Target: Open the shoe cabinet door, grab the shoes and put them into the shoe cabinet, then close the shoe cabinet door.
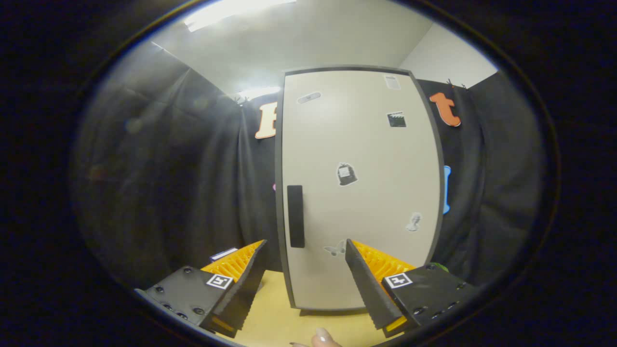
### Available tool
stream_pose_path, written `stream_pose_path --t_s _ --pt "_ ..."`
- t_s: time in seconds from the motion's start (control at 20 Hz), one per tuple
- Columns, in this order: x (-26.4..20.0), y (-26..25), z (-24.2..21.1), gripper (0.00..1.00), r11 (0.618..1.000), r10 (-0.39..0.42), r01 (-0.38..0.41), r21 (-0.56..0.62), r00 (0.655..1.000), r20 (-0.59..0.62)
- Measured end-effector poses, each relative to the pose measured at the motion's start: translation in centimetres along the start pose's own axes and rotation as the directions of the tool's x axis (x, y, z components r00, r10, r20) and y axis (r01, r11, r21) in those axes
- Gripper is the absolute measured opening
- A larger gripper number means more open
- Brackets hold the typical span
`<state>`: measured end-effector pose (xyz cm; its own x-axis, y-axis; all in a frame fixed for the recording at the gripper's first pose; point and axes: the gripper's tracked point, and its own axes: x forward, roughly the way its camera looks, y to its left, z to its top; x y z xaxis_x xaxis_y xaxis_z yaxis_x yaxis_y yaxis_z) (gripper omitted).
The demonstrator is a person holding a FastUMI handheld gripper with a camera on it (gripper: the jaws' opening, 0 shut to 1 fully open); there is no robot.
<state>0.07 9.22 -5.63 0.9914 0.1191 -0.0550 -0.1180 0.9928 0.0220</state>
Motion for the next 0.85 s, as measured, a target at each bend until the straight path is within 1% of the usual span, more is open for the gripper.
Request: stream_pose_path --t_s 0.2,0.3,0.4,0.5,0.6,0.75,0.85 --pt "-2.5 -5.9 0.4 0.98 0.997 -0.076 0.076 0.004 0.997 0.006" --pt "-3.4 -8.8 0.8 0.98 0.998 -0.068 0.067 0.021 0.997 0.043" --pt "-4.1 -12.9 1.2 0.98 0.997 -0.061 0.057 0.047 0.993 0.097" --pt "-4.6 -18.2 1.3 0.98 0.996 -0.068 0.058 0.069 0.985 0.157" --pt "-4.9 -24.6 0.8 0.98 0.993 -0.092 0.076 0.089 0.976 0.199" --pt "-4.8 -35.3 -1.9 0.98 0.989 -0.146 0.137 0.057 0.965 0.219" --pt "-4.6 -41.2 -4.7 0.98 0.989 -0.15 0.15 0.017 0.965 0.214"
